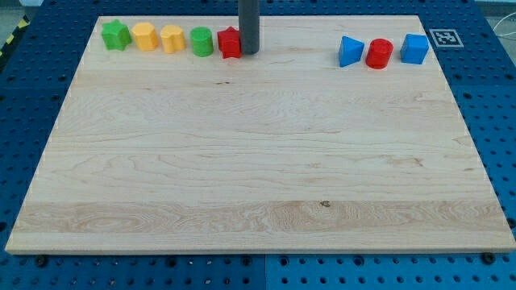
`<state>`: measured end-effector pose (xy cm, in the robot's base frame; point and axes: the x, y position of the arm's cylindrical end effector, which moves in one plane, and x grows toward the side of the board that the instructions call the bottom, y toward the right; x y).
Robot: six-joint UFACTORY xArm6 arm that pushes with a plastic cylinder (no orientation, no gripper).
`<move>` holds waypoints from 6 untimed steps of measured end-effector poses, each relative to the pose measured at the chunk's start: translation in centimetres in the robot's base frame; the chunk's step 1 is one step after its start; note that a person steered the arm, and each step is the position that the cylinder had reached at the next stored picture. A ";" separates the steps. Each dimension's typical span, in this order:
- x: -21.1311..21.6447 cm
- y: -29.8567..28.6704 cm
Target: Move your arm closer to the blue cube
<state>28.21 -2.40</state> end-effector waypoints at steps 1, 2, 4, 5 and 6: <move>0.0 -0.2; 0.1 -0.2; 1.1 4.0; 3.1 9.0; 7.3 11.9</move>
<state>35.52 9.53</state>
